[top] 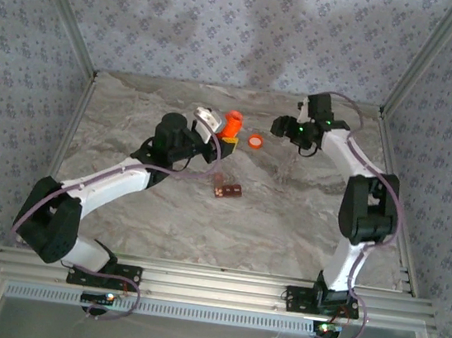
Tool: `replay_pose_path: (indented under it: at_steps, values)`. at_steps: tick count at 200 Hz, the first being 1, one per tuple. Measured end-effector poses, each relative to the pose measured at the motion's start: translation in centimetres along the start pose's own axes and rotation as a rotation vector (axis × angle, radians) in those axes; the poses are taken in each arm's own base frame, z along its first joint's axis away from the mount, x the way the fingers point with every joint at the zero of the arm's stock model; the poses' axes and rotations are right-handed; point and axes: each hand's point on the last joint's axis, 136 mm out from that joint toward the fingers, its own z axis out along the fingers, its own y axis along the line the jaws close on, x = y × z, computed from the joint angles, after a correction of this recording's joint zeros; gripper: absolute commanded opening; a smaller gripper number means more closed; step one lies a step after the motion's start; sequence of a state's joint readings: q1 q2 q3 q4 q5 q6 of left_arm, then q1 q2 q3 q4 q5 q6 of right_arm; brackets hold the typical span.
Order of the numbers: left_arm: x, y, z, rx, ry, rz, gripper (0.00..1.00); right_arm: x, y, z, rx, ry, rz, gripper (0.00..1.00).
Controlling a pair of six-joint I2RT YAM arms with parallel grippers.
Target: Sort the pills into containers
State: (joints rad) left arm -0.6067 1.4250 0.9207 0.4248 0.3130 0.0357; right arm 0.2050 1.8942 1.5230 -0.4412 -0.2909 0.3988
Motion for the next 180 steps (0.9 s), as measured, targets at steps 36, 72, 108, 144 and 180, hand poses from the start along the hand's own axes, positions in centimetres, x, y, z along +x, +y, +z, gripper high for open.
replay_pose_path:
  at_steps: [36,72,108,144,180]
  values:
    - [-1.6,0.9,-0.5,-0.045,-0.055,0.015,0.00,-1.8,2.4,4.6,0.043,0.037,-0.079,0.76]
    - [-2.1,2.1,-0.8,-0.073,-0.083,0.009,0.00,-1.8,4.4,8.5,0.119,0.095,-0.212,0.81]
    - [-2.4,2.9,-1.1,-0.088,-0.098,-0.002,0.00,-0.9,3.6,10.8,0.220,0.159,-0.299,0.82]
    - [-2.4,2.8,-1.1,-0.076,-0.101,-0.008,0.00,0.2,1.7,11.9,0.294,0.219,-0.353,0.81]
    - [-1.7,3.1,-0.7,-0.074,-0.086,-0.022,0.00,1.4,0.8,12.3,0.321,0.268,-0.373,0.81]
